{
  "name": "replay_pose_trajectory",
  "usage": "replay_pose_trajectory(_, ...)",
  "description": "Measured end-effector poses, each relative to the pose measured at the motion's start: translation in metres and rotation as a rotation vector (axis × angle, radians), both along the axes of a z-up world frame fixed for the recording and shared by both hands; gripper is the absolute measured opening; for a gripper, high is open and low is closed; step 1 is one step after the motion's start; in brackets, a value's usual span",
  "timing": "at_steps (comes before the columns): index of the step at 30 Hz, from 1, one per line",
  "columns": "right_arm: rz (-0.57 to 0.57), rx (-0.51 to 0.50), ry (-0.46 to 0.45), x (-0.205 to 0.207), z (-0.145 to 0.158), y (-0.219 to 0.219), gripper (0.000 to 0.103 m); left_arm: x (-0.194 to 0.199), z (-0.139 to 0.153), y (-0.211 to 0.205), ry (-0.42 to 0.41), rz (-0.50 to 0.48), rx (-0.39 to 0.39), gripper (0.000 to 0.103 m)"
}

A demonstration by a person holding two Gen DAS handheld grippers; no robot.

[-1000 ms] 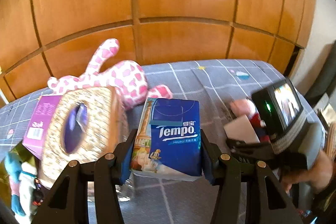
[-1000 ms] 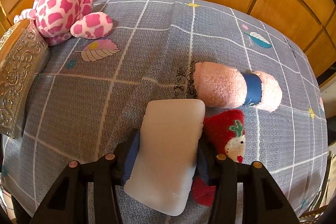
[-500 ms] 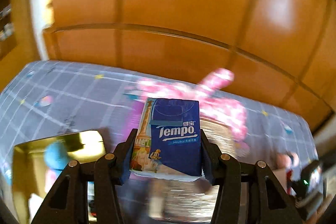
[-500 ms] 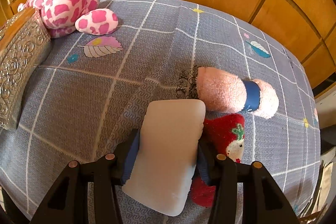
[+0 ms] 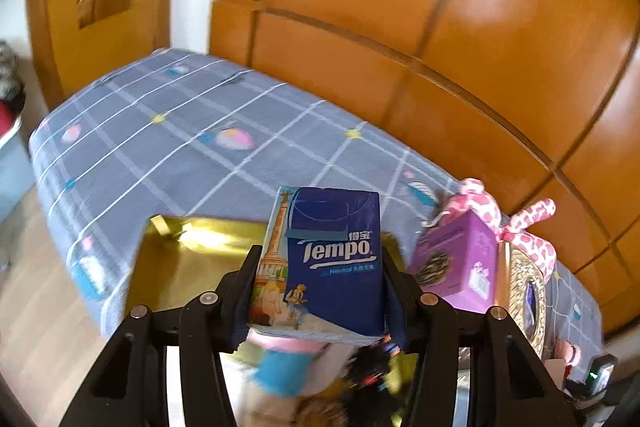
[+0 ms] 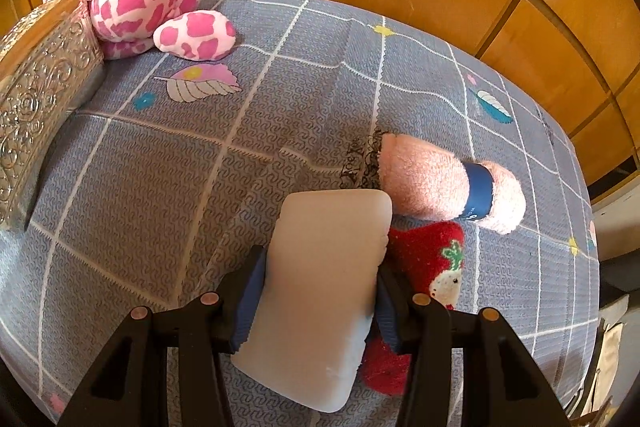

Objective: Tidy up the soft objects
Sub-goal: 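Carry the Tempo pack toward the gold tray with the left tool while the right tool holds the white block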

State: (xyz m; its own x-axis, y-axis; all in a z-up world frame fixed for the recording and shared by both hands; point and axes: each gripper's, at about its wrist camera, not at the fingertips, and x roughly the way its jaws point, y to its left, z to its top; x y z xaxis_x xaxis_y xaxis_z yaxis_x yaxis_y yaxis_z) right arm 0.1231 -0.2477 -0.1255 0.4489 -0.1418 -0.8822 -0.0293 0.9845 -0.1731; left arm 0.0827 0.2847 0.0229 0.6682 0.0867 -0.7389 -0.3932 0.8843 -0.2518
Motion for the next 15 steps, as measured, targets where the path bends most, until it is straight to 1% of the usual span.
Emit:
replay_pose_trajectory(3, 0.007, -0.010, -0.002, -0.001, -0.001, 0.001, 0.050, -0.021, -0.009, 0.023, 0.026, 0.027, -0.020, 0.054)
replay_pose_trajectory(7, 0.016, -0.025, -0.006, -0.003, -0.001, 0.005, 0.050, -0.038, -0.034, 0.045, 0.083, 0.040, -0.033, 0.054)
replay_pose_trajectory(11, 0.019, -0.036, -0.010, -0.005, 0.000, 0.008, 0.050, -0.033, -0.069, 0.055, 0.153, 0.027, -0.043, 0.054)
replay_pose_trajectory(15, 0.022, -0.041, -0.014, -0.006, 0.000, 0.008, 0.050, -0.019, -0.091, 0.060, 0.187, 0.021, -0.038, 0.054)
